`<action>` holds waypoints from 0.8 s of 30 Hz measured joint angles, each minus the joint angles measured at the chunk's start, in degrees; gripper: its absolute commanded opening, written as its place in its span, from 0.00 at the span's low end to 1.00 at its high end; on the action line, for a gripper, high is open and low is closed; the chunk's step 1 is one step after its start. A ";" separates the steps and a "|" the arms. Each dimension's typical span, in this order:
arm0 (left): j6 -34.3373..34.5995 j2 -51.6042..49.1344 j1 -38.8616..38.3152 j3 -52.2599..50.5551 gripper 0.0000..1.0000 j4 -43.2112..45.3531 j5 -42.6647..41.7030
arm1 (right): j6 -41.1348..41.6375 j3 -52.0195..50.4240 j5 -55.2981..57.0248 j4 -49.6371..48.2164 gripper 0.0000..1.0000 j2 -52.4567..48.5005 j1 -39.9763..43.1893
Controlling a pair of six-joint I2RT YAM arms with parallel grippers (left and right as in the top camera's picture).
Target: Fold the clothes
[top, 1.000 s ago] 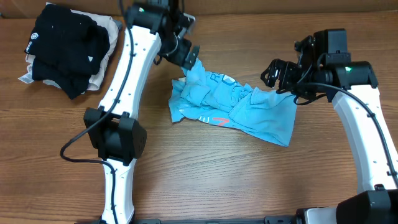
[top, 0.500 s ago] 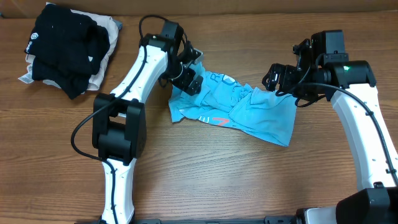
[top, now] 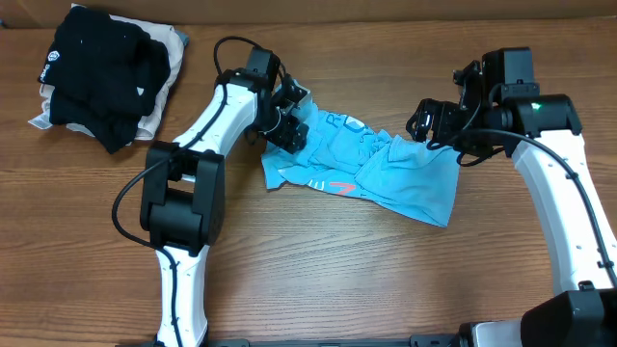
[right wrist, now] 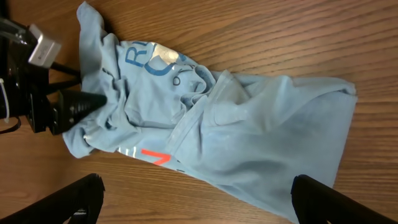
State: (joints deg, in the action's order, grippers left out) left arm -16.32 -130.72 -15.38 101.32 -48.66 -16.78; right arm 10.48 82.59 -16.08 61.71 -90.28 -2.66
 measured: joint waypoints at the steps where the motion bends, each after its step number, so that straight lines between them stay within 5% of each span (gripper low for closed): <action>1: 0.28 0.00 0.07 -0.20 0.49 0.07 0.02 | -0.13 -0.57 0.02 -0.35 0.86 0.00 0.00; 3: 1.51 0.00 0.04 -0.33 0.22 -0.37 -0.26 | -0.59 -1.55 0.26 -0.42 0.54 0.00 -0.02; 4: 2.01 -0.02 0.07 -0.37 0.05 -0.92 -0.50 | -0.37 -2.10 0.48 -0.31 0.28 0.00 0.00; 5: 2.54 -0.02 0.07 -0.37 0.04 -1.38 -0.70 | -0.13 -2.73 0.52 -0.28 0.08 0.00 -0.02; 6: 2.84 -0.02 0.15 -0.17 0.04 -1.88 -0.87 | 0.00 -3.37 0.59 -0.39 0.04 0.00 -0.02; 12: 5.75 -0.11 1.66 3.76 0.04 -7.63 -1.07 | 0.17 -10.40 0.42 -5.25 0.04 0.00 0.00; 24: 4.13 -0.15 2.95 20.44 0.04 -22.43 -1.01 | 3.85 -33.79 -8.68 -31.15 0.04 -0.50 -0.07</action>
State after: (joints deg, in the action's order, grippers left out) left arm -12.19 -130.87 -12.43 121.75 -71.09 -17.78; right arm 14.33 48.80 -24.75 30.57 -90.78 -2.72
